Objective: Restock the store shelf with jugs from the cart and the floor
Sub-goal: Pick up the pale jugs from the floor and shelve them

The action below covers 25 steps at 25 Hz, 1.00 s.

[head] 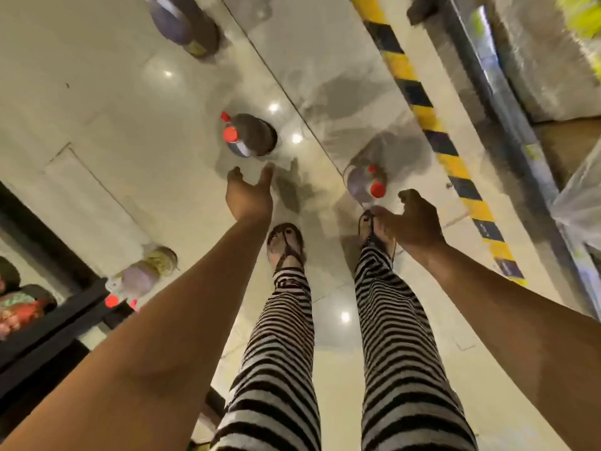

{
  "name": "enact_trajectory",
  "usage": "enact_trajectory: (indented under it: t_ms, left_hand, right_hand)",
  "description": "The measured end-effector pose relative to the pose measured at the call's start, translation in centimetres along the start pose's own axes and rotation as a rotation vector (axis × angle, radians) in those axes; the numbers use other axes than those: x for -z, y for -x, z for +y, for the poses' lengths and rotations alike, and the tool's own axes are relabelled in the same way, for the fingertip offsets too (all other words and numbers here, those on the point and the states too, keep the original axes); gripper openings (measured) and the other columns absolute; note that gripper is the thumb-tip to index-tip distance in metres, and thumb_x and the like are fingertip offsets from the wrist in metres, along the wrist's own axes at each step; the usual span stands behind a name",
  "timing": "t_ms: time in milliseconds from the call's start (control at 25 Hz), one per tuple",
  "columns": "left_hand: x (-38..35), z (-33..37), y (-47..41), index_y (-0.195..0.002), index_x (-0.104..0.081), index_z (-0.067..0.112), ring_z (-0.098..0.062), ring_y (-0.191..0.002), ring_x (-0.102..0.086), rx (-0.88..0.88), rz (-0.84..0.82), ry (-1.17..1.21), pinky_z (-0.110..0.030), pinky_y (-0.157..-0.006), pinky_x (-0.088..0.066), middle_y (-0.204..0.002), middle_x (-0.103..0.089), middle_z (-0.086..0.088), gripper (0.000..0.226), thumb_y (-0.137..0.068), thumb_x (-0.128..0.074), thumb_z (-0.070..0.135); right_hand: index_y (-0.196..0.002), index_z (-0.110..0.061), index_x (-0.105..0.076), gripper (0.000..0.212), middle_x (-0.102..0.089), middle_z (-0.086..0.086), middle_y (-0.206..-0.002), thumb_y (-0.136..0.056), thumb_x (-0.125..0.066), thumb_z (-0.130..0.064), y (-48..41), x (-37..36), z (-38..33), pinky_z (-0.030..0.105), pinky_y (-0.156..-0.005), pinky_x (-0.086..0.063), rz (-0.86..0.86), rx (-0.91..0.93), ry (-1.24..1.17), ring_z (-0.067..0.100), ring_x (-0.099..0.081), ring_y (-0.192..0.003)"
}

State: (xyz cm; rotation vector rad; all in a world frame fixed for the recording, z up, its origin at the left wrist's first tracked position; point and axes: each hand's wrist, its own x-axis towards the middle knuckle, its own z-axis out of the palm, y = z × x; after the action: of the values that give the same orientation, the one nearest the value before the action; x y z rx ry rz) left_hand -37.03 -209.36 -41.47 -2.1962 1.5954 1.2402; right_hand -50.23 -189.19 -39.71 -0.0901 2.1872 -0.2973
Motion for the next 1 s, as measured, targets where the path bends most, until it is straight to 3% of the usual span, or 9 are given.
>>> enact_trajectory:
  t_ms: [120, 200, 280, 400, 480, 560, 720, 880, 1000]
  left_hand:
    - [-2.1, -1.3, -5.6, -0.126, -0.054, 0.007, -0.02, -0.115, -0.055, -0.018, 0.071, 0.082, -0.025, -0.096, -0.04, -0.123, -0.06, -0.006, 0.059, -0.082, -0.07, 0.043]
    - [-3.0, -2.0, -8.6, -0.096, -0.066, 0.009, -0.019, -0.089, -0.061, -0.066, 0.078, 0.174, -0.027, -0.08, -0.045, -0.094, -0.066, -0.004, 0.036, -0.079, -0.072, 0.041]
    - [-3.2, -2.2, -10.1, -0.067, -0.062, 0.016, -0.018, -0.072, -0.058, -0.085, 0.031, 0.301, -0.032, -0.07, -0.048, -0.074, -0.062, -0.005, 0.027, -0.077, -0.075, 0.038]
    - [-2.7, -1.4, -10.2, -0.081, -0.064, 0.016, -0.017, -0.08, -0.066, -0.06, -0.086, 0.435, -0.028, -0.07, -0.055, -0.087, -0.066, -0.004, 0.017, -0.085, -0.069, 0.032]
    - [-2.4, -0.8, -10.1, -0.1, -0.062, 0.012, -0.016, -0.082, -0.065, -0.016, -0.162, 0.432, -0.025, -0.066, -0.054, -0.094, -0.065, -0.003, 0.024, -0.091, -0.061, 0.034]
    - [-1.8, 0.1, -9.5, -0.107, -0.059, 0.008, -0.016, -0.08, -0.059, -0.043, -0.18, 0.35, -0.024, -0.063, -0.051, -0.093, -0.06, -0.003, 0.035, -0.093, -0.056, 0.04]
    - [0.0, 1.3, -5.3, -0.072, -0.052, 0.011, -0.013, -0.063, -0.05, -0.208, -0.206, 0.092, -0.022, -0.053, -0.044, -0.069, -0.047, -0.002, 0.04, -0.092, -0.055, 0.046]
    - [3.4, 2.2, 1.6, -0.071, -0.053, 0.005, -0.005, -0.043, -0.046, -0.282, -0.251, -0.021, -0.022, -0.047, -0.041, -0.062, -0.045, -0.007, 0.047, -0.09, -0.057, 0.047]
    - [6.5, 5.1, 8.6, -0.062, -0.045, 0.008, -0.011, -0.05, -0.042, -0.27, -0.269, -0.02, -0.029, -0.057, -0.039, -0.058, -0.039, -0.006, 0.054, -0.092, -0.05, 0.053]
  right_hand:
    - [-0.114, 0.0, -0.055, 0.052, -0.064, 0.02, -0.114, -0.08, -0.072, -0.036, -3.0, -4.4, 1.2, 0.027, -0.075, -0.037, 0.147, -0.032, -0.145, 0.033, -0.059, -0.106]
    - [-0.108, 0.0, -0.058, 0.043, -0.067, 0.018, -0.107, -0.082, -0.07, -0.032, -4.4, -6.8, 2.2, 0.017, -0.066, -0.027, 0.237, -0.027, -0.195, 0.03, -0.061, -0.099]
    - [-0.103, 0.001, -0.06, 0.038, -0.068, 0.015, -0.097, -0.084, -0.069, -0.03, -5.2, -8.6, 3.1, 0.015, -0.059, -0.024, 0.29, -0.024, -0.224, 0.025, -0.059, -0.087]
    - [-0.085, -0.003, -0.062, 0.026, -0.058, -0.001, -0.073, -0.083, -0.07, -0.027, -5.3, -9.8, 3.5, 0.007, -0.053, -0.031, 0.36, 0.033, -0.372, 0.01, -0.05, -0.067]
    - [-0.062, -0.011, -0.05, 0.031, -0.047, -0.005, -0.056, -0.083, -0.07, -0.021, -5.5, -10.1, 3.4, 0.007, -0.049, -0.03, 0.389, 0.075, -0.462, 0.001, -0.046, -0.052]
    - [-0.058, -0.011, -0.045, 0.036, -0.045, 0.0, -0.054, -0.086, -0.067, -0.019, -5.9, -9.5, 2.6, 0.01, -0.045, -0.03, 0.329, 0.057, -0.507, 0.002, -0.045, -0.048]
    - [-0.066, 0.0, -0.058, 0.035, -0.055, 0.01, -0.061, -0.086, -0.067, -0.029, -3.9, -6.5, 1.2, 0.027, -0.054, -0.033, 0.22, 0.059, -0.549, 0.018, -0.047, -0.056]
    - [-0.053, -0.019, -0.045, 0.041, -0.045, -0.005, -0.049, -0.083, -0.07, -0.032, 4.1, -1.4, 1.1, 0.016, -0.044, -0.029, 0.177, 0.065, -0.518, 0.006, -0.041, -0.046]
    - [-0.054, -0.017, -0.047, 0.046, -0.047, -0.002, -0.051, -0.075, -0.054, -0.058, 10.6, 4.0, -0.5, 0.017, -0.047, -0.033, 0.203, 0.021, -0.499, 0.01, -0.044, -0.05]
